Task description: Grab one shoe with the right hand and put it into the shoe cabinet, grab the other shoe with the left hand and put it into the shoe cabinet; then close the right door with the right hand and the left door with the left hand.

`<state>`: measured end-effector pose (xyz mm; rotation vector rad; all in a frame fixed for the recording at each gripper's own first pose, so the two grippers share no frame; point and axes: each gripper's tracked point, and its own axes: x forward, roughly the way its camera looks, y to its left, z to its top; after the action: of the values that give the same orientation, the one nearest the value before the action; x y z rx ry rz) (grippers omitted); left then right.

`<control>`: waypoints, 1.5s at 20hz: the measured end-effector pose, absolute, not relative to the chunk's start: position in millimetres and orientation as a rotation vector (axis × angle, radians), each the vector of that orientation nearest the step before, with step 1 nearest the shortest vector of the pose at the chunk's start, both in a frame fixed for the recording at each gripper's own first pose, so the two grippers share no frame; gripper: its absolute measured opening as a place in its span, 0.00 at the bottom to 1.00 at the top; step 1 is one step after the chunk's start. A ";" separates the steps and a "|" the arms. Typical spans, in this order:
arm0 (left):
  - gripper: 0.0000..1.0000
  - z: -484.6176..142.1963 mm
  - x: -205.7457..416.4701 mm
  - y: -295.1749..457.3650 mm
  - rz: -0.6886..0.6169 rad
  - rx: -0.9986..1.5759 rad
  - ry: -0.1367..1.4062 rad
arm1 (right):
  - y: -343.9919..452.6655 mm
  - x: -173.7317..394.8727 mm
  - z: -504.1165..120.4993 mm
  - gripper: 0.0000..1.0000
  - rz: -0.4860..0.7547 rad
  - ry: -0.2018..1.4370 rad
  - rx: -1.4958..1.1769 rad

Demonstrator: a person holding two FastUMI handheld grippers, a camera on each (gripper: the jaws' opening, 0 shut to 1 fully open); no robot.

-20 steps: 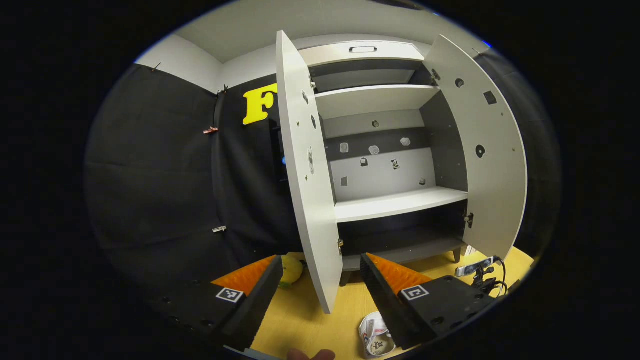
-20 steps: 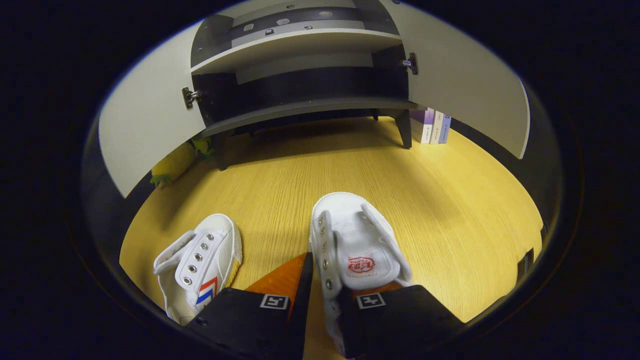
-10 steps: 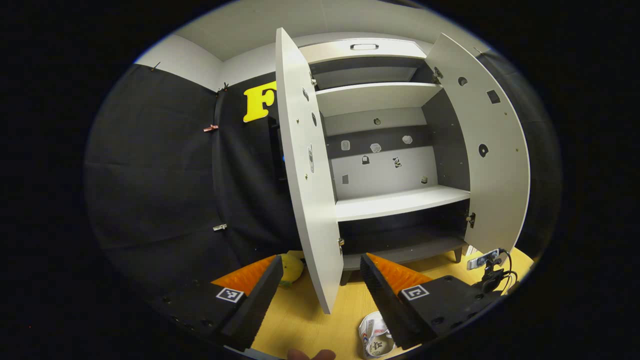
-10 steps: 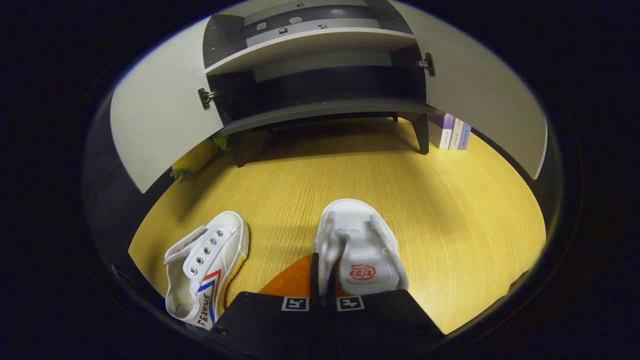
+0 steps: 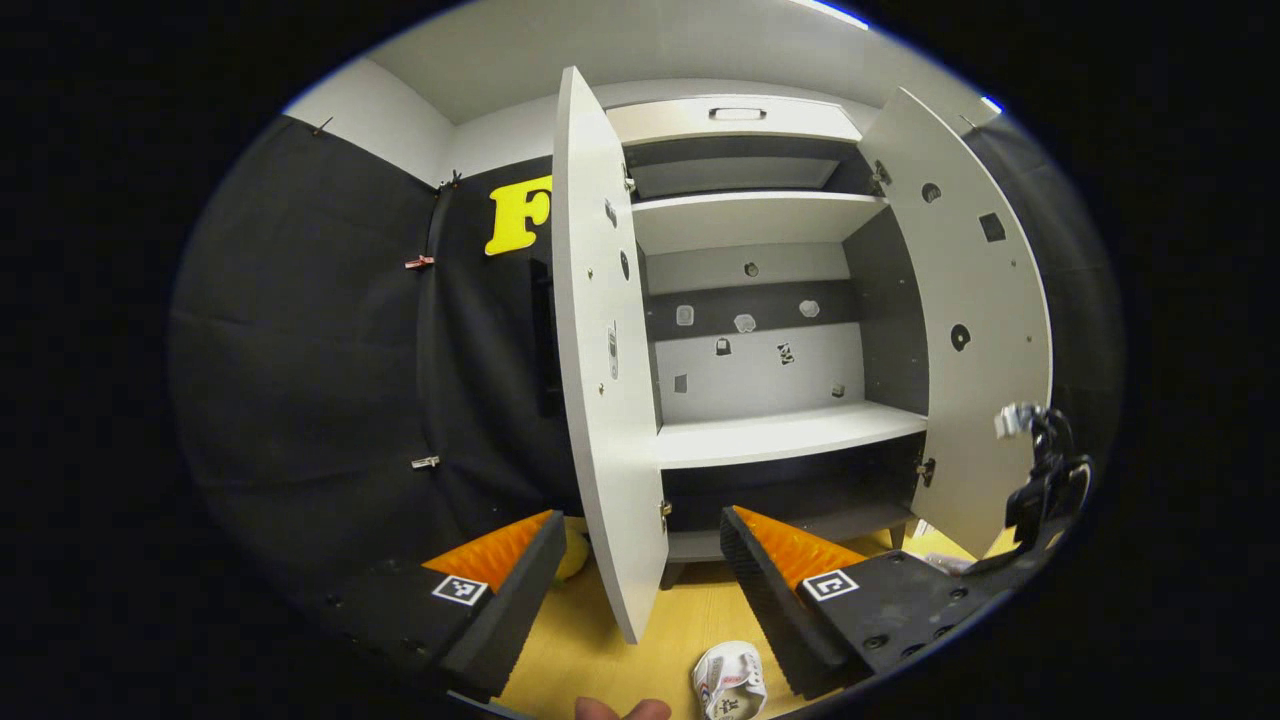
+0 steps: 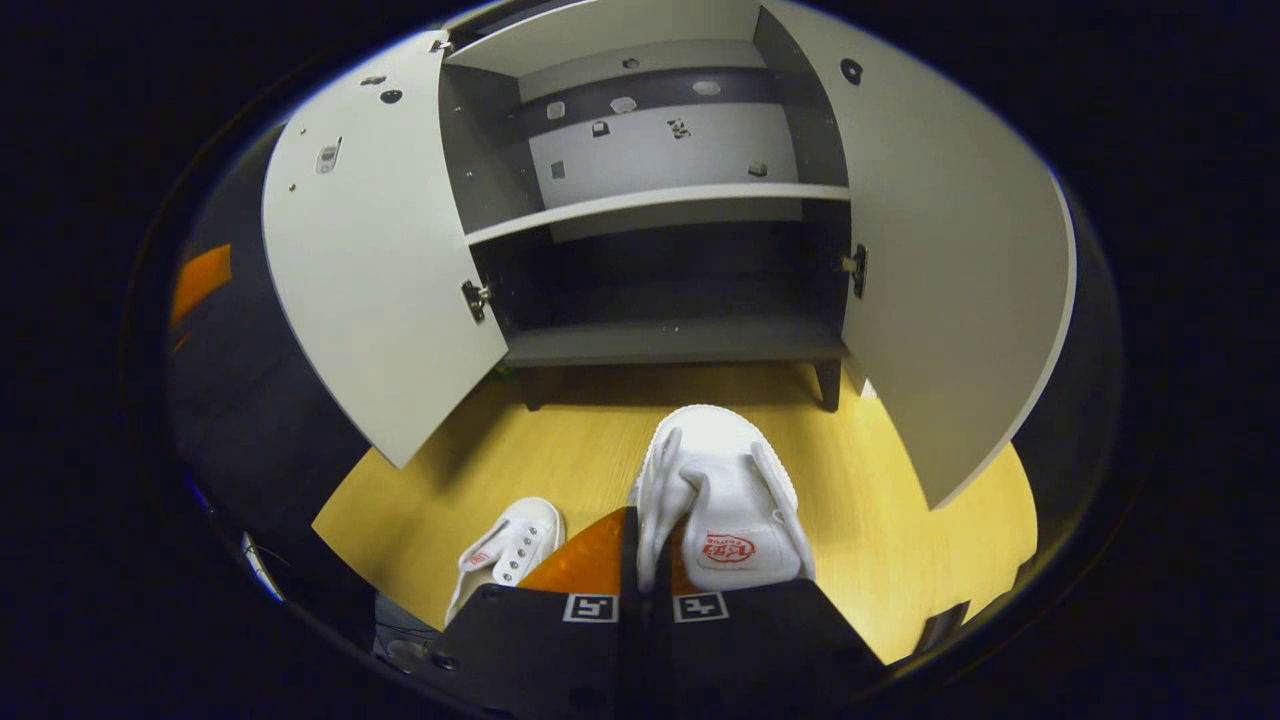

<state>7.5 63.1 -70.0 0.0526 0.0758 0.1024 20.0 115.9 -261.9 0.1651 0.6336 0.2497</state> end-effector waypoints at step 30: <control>0.98 -109.4 22.7 56.6 0.048 -0.015 0.154 | 66.3 455.6 -156.0 0.05 0.035 0.596 -0.138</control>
<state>22.7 56.6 -109.4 -0.0146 0.1538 0.0484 455.6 66.3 -156.0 -0.1383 0.5957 0.0349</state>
